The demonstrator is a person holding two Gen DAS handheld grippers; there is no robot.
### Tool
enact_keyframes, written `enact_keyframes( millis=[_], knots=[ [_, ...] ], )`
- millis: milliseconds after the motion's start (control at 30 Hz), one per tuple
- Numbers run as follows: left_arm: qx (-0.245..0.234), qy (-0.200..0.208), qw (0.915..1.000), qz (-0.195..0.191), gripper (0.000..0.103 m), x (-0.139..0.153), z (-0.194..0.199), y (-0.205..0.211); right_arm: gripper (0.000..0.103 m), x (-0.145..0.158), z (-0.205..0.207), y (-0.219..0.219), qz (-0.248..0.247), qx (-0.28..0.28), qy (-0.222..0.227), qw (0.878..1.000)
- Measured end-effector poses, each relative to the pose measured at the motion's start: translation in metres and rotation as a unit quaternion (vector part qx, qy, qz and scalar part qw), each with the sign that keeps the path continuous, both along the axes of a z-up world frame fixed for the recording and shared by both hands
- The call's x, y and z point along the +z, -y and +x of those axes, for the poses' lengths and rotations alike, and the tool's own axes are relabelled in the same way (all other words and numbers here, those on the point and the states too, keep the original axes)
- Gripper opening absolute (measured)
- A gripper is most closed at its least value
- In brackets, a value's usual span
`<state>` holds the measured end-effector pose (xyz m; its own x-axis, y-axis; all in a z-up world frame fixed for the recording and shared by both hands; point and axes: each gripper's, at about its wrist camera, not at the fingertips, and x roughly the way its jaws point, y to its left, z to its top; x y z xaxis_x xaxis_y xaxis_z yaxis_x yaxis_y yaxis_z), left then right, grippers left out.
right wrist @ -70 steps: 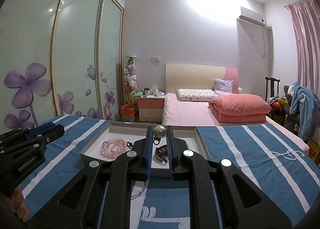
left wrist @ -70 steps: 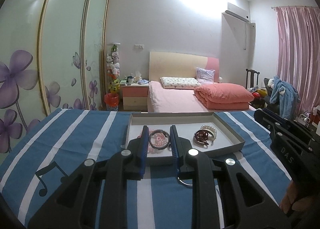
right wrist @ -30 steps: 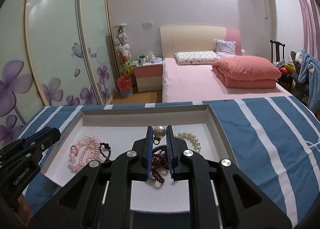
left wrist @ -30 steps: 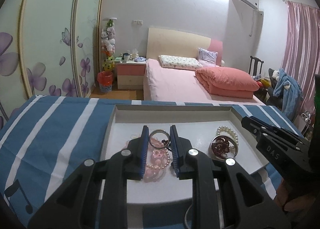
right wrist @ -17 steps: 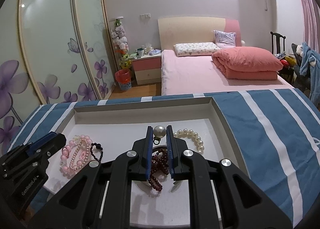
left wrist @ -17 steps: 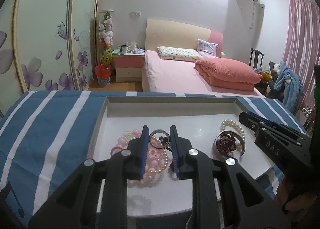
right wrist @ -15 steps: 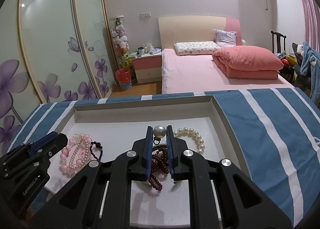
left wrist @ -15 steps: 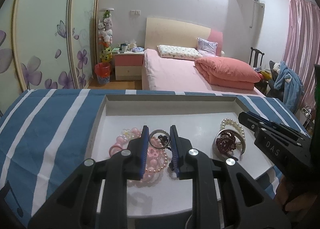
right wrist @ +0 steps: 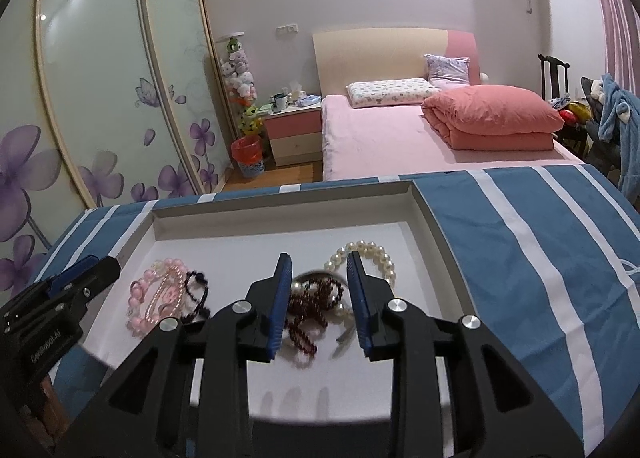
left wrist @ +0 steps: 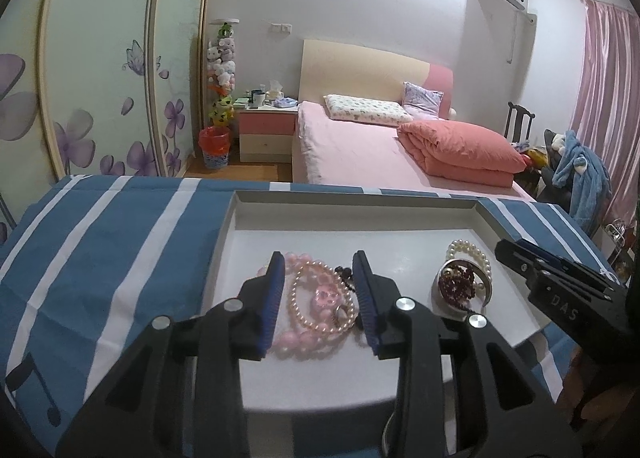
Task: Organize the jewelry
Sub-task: 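Grasp the second white pearl earring with the right tool while the left tool moves toward the silver bangle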
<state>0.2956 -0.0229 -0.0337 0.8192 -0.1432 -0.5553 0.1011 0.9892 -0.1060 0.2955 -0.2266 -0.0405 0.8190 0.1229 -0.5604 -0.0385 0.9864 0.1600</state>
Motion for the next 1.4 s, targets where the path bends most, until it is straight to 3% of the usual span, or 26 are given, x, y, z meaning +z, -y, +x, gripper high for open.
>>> enact_keyframes(
  millis=[400, 700, 900, 1233, 1400],
  knots=[
    [0.011, -0.021, 0.9997, 0.004, 0.042, -0.003, -0.06, -0.033, 0.03, -0.01, -0.061, -0.006, -0.003, 0.052, -0.047, 0.998],
    [0.027, -0.032, 0.9991, 0.009, 0.047, -0.01, -0.085, -0.05, 0.03, -0.032, -0.107, -0.032, -0.005, 0.147, -0.109, 0.983],
    [0.034, -0.034, 0.9988, 0.005, 0.047, -0.012, -0.092, -0.056, 0.03, -0.035, -0.117, -0.058, -0.033, 0.185, -0.113, 0.976],
    [0.033, -0.038, 0.9987, 0.009, 0.047, -0.014, -0.093, -0.055, 0.029, -0.041, -0.118, -0.073, -0.065, 0.19, -0.121, 0.972],
    [0.027, -0.041, 0.9987, 0.012, 0.047, -0.015, -0.093, -0.05, 0.019, -0.045, -0.117, -0.074, -0.079, 0.184, -0.123, 0.972]
  ],
)
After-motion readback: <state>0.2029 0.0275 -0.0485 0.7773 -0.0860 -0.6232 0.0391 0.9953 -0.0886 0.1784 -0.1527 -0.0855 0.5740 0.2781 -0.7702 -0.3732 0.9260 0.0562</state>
